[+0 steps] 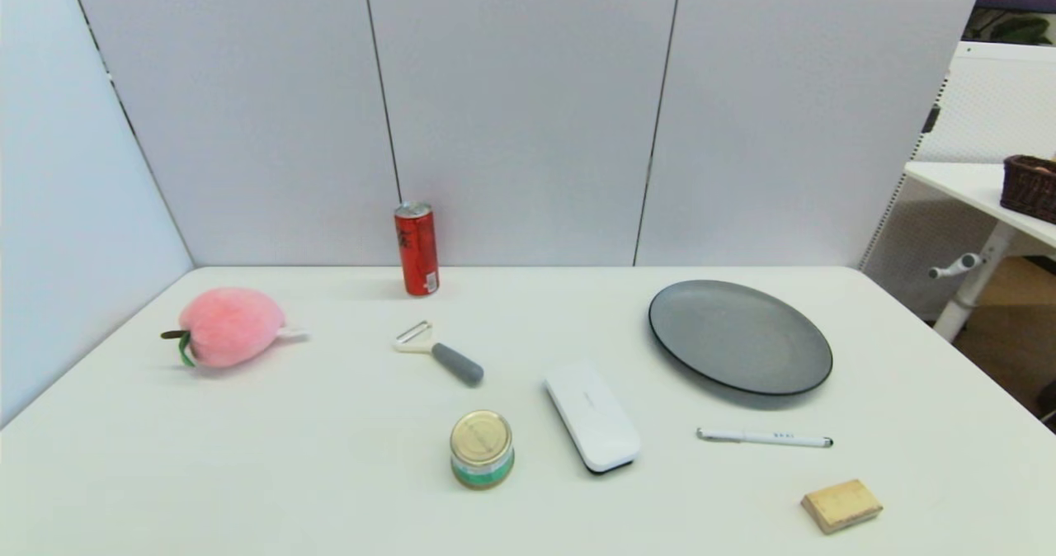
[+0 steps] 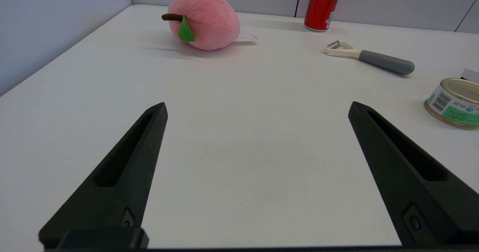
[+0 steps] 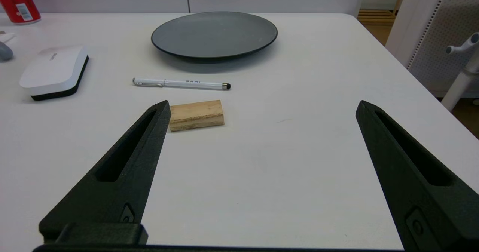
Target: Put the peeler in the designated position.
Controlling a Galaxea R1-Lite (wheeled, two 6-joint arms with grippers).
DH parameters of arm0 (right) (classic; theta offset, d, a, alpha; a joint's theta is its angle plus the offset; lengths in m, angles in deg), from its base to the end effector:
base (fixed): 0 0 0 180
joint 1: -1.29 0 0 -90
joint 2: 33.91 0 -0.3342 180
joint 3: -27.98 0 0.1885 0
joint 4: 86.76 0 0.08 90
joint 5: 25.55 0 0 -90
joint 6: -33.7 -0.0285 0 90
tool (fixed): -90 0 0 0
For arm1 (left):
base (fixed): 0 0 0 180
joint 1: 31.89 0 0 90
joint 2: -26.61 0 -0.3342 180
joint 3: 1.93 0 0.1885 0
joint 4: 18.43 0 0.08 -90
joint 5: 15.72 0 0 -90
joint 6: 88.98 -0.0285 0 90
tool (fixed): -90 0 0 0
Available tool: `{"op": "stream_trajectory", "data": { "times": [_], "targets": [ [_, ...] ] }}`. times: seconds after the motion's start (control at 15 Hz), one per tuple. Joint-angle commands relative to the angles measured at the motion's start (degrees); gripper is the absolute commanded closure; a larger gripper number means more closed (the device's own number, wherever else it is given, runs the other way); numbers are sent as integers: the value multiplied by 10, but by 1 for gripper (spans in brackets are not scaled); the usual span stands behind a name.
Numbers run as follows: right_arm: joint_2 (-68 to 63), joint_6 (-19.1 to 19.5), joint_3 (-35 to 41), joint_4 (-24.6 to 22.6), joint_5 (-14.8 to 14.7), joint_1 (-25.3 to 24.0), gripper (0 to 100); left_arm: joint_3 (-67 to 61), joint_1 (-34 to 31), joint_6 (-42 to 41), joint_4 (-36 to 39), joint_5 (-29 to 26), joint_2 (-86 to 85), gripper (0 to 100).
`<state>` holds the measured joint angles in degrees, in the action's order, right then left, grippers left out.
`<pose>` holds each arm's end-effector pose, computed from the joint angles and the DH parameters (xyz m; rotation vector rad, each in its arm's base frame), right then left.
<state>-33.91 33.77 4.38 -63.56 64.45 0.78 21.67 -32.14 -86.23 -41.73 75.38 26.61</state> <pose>-0.0530 -0.0005 0.0762 -0.0012 -0.0070 0.0089 -0.0530 0.0003 0.0760 -0.0480 -0.0058 0.0234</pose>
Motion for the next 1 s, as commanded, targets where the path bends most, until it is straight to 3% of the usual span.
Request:
{"op": "stream_trajectory", "data": {
  "times": [0.07,0.67,0.87,1.0],
  "targets": [
    [-1,0,0,0,0,0,0,-1,0,1,0,0,1,0],
    [-28,1,-6,3,-1,0,0,-1,0,1,0,0,1,0],
    [-101,4,-102,3,1,-4,0,-1,0,1,0,0,1,0],
    [-187,3,-213,2,-3,-32,0,-1,0,1,0,0,1,0]
  ]
}}
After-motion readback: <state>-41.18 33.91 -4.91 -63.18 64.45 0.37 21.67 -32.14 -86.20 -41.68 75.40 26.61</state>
